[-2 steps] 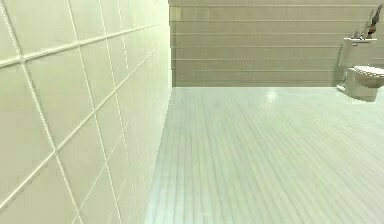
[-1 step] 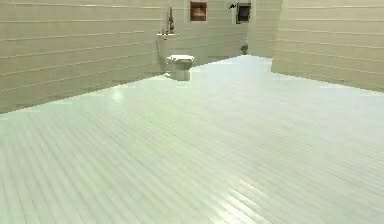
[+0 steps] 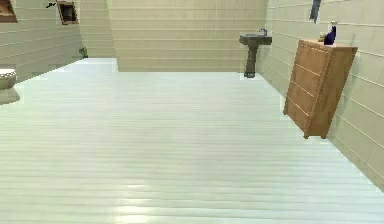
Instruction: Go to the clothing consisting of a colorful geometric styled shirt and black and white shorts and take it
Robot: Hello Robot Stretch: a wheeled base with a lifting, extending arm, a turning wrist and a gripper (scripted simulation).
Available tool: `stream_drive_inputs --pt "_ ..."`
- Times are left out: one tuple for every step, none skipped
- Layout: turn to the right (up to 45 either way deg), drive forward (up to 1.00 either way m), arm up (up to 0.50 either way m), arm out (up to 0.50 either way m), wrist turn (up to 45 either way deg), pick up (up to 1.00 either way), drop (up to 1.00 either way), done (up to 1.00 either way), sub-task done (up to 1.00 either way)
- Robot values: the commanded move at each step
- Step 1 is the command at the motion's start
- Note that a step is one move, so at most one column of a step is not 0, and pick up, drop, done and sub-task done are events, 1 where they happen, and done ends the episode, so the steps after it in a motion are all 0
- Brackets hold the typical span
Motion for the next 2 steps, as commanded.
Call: stream_drive_inputs --pt "0.0 0.25 0.00 0.00 0.0 0.00 0.00 0.00 0.00" --pt "-27.0 0.00 0.00 0.00 0.0 0.00 0.00 0.00 0.00"
